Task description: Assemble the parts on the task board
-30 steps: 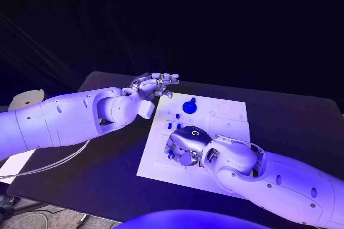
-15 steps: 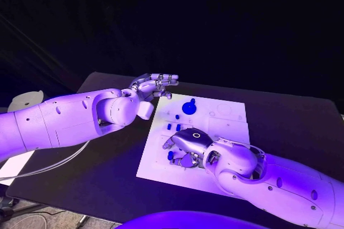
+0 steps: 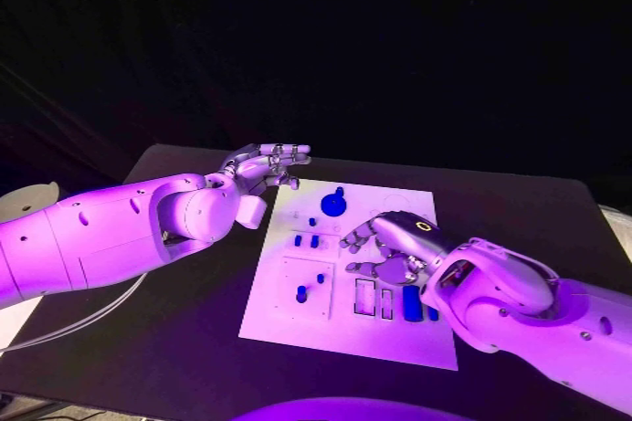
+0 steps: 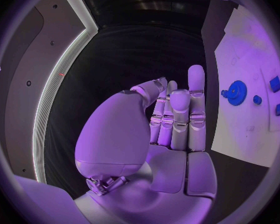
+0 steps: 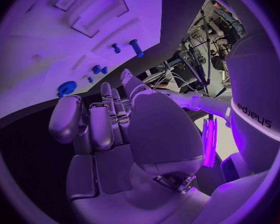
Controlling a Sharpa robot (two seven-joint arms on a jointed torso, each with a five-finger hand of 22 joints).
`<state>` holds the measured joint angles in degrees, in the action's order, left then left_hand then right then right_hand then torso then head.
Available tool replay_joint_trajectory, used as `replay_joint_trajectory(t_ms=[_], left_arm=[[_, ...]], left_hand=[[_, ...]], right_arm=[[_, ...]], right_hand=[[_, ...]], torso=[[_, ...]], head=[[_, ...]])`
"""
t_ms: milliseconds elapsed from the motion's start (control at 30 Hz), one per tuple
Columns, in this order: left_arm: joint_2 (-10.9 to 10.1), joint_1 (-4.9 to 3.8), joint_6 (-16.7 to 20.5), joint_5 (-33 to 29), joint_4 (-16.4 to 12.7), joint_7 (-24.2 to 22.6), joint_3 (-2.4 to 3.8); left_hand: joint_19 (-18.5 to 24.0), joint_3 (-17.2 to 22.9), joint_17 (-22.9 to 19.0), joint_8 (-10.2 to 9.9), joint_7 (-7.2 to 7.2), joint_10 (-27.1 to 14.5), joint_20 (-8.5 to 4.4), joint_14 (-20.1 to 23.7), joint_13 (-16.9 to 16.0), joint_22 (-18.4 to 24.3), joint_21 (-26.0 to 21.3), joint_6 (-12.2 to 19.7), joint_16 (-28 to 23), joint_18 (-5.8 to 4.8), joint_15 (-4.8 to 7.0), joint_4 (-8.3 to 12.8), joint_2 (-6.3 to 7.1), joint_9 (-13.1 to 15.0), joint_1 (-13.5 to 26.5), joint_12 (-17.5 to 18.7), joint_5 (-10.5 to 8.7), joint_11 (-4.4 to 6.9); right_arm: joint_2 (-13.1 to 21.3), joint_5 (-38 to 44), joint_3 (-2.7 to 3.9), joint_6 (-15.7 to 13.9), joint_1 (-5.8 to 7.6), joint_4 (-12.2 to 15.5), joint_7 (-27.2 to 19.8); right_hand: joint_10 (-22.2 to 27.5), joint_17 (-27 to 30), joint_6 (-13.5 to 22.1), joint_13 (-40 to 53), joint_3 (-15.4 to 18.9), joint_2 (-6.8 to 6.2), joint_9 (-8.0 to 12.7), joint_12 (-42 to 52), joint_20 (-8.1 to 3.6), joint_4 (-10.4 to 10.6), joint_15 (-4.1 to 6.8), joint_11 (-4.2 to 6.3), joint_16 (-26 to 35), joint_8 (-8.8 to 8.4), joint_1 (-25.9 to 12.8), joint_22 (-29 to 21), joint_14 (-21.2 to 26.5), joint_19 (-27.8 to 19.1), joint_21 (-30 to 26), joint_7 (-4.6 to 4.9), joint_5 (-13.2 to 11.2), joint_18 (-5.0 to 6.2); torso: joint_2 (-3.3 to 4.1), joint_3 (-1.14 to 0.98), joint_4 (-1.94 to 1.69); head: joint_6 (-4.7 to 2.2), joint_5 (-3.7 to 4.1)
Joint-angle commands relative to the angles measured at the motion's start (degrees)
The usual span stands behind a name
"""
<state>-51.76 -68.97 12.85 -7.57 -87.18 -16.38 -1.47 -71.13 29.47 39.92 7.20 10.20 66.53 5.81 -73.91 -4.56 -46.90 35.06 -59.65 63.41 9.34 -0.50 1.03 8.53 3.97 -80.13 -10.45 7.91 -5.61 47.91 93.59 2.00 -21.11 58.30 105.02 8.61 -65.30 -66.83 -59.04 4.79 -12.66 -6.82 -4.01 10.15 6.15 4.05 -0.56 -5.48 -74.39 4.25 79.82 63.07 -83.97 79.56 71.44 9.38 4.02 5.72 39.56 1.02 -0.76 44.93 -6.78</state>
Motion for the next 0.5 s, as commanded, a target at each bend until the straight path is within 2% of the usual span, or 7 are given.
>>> replay_joint_trajectory(t_ms=[33, 100, 167, 267, 367, 433, 500], left_arm=[[-0.11, -0.05, -1.08, 0.25, -0.42, -0.11, 0.02], [-0.19, -0.05, -1.03, 0.25, -0.66, -0.11, 0.02], [-0.38, -0.05, -0.96, 0.25, -0.99, -0.11, 0.01], [-0.60, -0.05, -0.90, 0.25, -1.36, -0.11, -0.03], [-0.71, -0.04, -0.94, 0.25, -1.67, -0.11, -0.20], [-0.74, -0.04, -0.98, 0.25, -1.81, -0.11, -0.29], [-0.74, -0.04, -1.02, 0.25, -1.90, -0.13, -0.37]], left_hand=[[0.23, -0.14, -0.05, 0.05, 0.00, -0.27, 0.10, 0.30, 0.05, 0.09, -0.26, 0.29, -0.32, 1.07, 0.06, 0.32, -0.57, -0.07, 0.11, -0.34, 0.24, -0.04], [0.23, -0.14, -0.05, 0.05, 0.00, -0.27, 0.10, 0.30, 0.05, 0.09, -0.26, 0.29, -0.32, 1.07, 0.06, 0.32, -0.57, -0.07, 0.11, -0.34, 0.24, -0.04], [0.23, -0.14, -0.05, 0.05, 0.00, -0.27, 0.10, 0.30, 0.05, 0.09, -0.26, 0.29, -0.32, 1.07, 0.06, 0.32, -0.57, -0.07, 0.11, -0.34, 0.24, -0.04], [0.23, -0.14, -0.05, 0.05, 0.00, -0.27, 0.10, 0.30, 0.05, 0.09, -0.26, 0.29, -0.32, 1.07, 0.06, 0.32, -0.57, -0.07, 0.11, -0.34, 0.24, -0.04], [0.23, -0.14, -0.05, 0.05, 0.00, -0.27, 0.10, 0.30, 0.05, 0.09, -0.26, 0.29, -0.33, 1.07, 0.05, 0.33, -0.57, -0.07, 0.11, -0.35, 0.24, -0.04], [0.26, -0.19, -0.25, 0.06, 0.02, -0.37, 0.11, 0.40, 0.05, 0.10, -0.29, 0.36, -0.40, 1.07, 0.04, 0.41, -0.56, -0.07, 0.14, -0.43, 0.24, -0.06], [0.26, -0.19, -0.25, 0.06, 0.02, -0.37, 0.11, 0.40, 0.05, 0.10, -0.29, 0.36, -0.40, 1.07, 0.04, 0.41, -0.56, -0.07, 0.14, -0.43, 0.24, -0.06]], right_arm=[[4.80, -12.23, 0.02, -0.84, 0.86, 1.89, 4.17], [8.01, -15.28, -0.18, -3.28, 1.14, 2.98, 5.53], [11.06, -17.25, -0.45, -4.71, 1.01, 4.27, 7.40], [14.00, -17.84, -0.83, -4.92, 0.50, 5.81, 10.35], [16.13, -17.20, -1.25, -3.75, -0.37, 7.16, 14.10], [16.70, -16.38, -1.42, -2.78, -0.89, 7.60, 16.19], [16.96, -15.00, -1.56, -1.25, -1.46, 7.96, 18.61]], right_hand=[[-7.06, -3.57, -1.50, 1.24, -0.11, 0.13, -0.18, 2.77, -0.89, 1.02, 1.48, 1.93, -2.69, 0.66, -0.81, 4.42, -2.89, 2.17, 3.32, -1.07, 0.58, -0.90], [-10.98, -5.57, -2.44, 2.52, -0.18, 0.00, -0.27, 4.62, -1.87, 1.17, 2.47, 3.09, -4.22, 1.07, -0.57, 6.61, -3.37, 3.15, 4.97, -1.95, 1.12, -1.33], [-14.51, -6.25, -3.03, 4.41, 0.21, -0.29, -0.33, 7.10, -2.64, 1.60, 3.21, 3.93, -4.82, 1.39, -1.04, 7.67, -3.54, 3.64, 5.81, -2.65, 1.93, -1.56], [-16.91, -6.52, -3.45, 8.36, 1.69, -1.23, -0.34, 11.06, -3.43, 3.03, 3.84, 4.58, -5.18, 1.71, -3.03, 8.48, -3.61, 3.98, 6.48, -3.30, 2.65, -1.75], [-17.49, -8.83, -3.83, 30.46, 4.46, -1.62, -0.58, 30.71, -3.95, 5.48, 4.55, 5.46, -7.00, 2.37, -5.31, 10.45, -3.94, 4.66, 7.93, -3.63, 6.03, -2.21], [-17.25, -10.71, -3.73, 42.69, 6.40, -1.51, -0.78, 41.37, -4.08, 6.93, 4.37, 5.26, -8.32, 2.72, -6.28, 11.61, -4.16, 4.99, 8.73, -3.92, 7.71, -2.36], [-16.19, -12.00, -3.54, 51.06, 8.61, -0.67, -1.11, 48.24, -3.86, 8.64, 4.50, 5.15, -9.23, 3.20, -6.93, 12.43, -4.26, 5.17, 9.29, -3.67, 9.64, -2.56]], torso=[[-0.33, 0.26, 0.64], [-0.44, 0.37, 0.86], [-0.51, 0.44, 1.19], [-0.51, 0.37, 1.67], [-0.65, 0.33, 2.04], [-0.78, 0.35, 2.19], [-0.84, 0.36, 2.23]], head=[[-0.61, 2.11], [-0.94, 3.32], [-1.14, 4.12], [-1.31, 4.55], [-1.36, 5.44], [-1.29, 5.68], [-1.30, 5.86]])
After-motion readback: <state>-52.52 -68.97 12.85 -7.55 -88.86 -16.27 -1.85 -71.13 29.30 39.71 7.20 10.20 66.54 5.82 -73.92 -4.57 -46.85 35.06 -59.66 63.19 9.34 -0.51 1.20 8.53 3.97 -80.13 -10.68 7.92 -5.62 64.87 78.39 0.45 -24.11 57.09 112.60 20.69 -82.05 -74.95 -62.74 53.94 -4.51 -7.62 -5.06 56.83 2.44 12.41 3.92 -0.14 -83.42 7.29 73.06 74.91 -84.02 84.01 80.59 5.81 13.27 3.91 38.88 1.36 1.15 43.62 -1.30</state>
